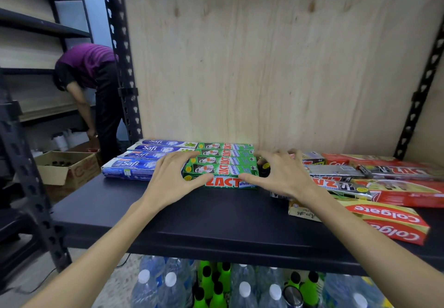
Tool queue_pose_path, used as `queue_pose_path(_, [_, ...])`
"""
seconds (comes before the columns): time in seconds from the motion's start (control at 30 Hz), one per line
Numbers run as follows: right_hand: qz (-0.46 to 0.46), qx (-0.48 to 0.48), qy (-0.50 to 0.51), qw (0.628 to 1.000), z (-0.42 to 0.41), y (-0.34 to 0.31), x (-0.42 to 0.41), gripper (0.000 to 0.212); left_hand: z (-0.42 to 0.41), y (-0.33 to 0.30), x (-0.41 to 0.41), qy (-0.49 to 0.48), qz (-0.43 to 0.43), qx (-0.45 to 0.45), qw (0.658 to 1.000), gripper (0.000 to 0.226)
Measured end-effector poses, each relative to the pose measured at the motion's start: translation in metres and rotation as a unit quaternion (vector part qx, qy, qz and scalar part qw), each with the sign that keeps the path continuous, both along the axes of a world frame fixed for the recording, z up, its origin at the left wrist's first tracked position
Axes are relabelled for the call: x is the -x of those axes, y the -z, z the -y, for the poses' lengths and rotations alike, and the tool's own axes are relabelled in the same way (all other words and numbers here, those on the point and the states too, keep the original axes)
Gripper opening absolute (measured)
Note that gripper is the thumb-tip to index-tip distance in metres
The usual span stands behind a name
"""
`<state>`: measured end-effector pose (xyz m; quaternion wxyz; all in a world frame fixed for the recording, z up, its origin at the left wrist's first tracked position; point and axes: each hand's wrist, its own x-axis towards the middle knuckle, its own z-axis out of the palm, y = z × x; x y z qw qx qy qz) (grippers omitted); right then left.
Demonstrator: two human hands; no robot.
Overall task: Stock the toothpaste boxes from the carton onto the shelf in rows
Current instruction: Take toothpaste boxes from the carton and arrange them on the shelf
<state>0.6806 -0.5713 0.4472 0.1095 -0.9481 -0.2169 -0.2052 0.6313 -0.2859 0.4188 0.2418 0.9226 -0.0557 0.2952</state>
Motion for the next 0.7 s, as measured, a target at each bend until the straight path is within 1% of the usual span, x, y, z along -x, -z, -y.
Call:
queue_pose_path(0.07, [0.019,-0.035,-0.003,0.999,0.000,-0.002,0.001,0.086,0.009,-0.001,-0.001,0.001,0.011,-0.002,1.000,0.074])
queue_pose_path(0.13, [0.040,-0.148,-0.011,0.988,0.004,-0.007,0.000,0.072,0.021,-0.006,-0.004,0.002,0.029,-0.009,1.000,0.071])
queue_pose_path(0.2, [0.042,-0.280,-0.011,0.959,0.016,-0.017,-0.005,0.057,0.035,-0.013,-0.011,0.013,0.048,-0.009,0.999,0.064])
queue_pose_path(0.23, [0.038,-0.321,-0.007,0.946,0.026,-0.021,-0.011,0.049,0.042,-0.017,-0.016,0.021,0.056,-0.003,0.998,0.059])
queue_pose_path(0.27, [0.036,-0.336,-0.003,0.941,0.038,-0.025,-0.017,0.039,0.050,-0.020,-0.023,0.031,0.057,0.004,0.998,0.054])
queue_pose_path(0.33, [0.039,-0.299,0.018,0.953,0.067,-0.028,-0.033,0.021,0.067,-0.028,-0.038,0.060,0.037,0.010,0.997,0.047])
queue_pose_path(0.37, [0.036,-0.262,0.035,0.964,0.082,-0.028,-0.042,0.018,0.076,-0.032,-0.046,0.080,0.023,0.007,0.997,0.045])
queue_pose_path(0.47, [-0.007,-0.153,0.097,0.983,0.122,-0.024,-0.072,0.021,0.105,-0.045,-0.072,0.128,-0.034,-0.021,0.991,0.044])
queue_pose_path(0.53, [-0.058,-0.102,0.098,0.988,0.140,-0.022,-0.088,0.026,0.122,-0.053,-0.089,0.144,-0.083,-0.045,0.985,0.048])
queue_pose_path(0.63, [-0.123,-0.084,0.065,0.987,0.153,-0.022,-0.107,0.032,0.136,-0.057,-0.116,0.154,-0.163,-0.080,0.971,0.061])
queue_pose_path(0.7, [-0.149,-0.073,0.042,0.985,0.157,-0.017,-0.118,0.036,0.138,-0.054,-0.131,0.153,-0.204,-0.095,0.962,0.063])
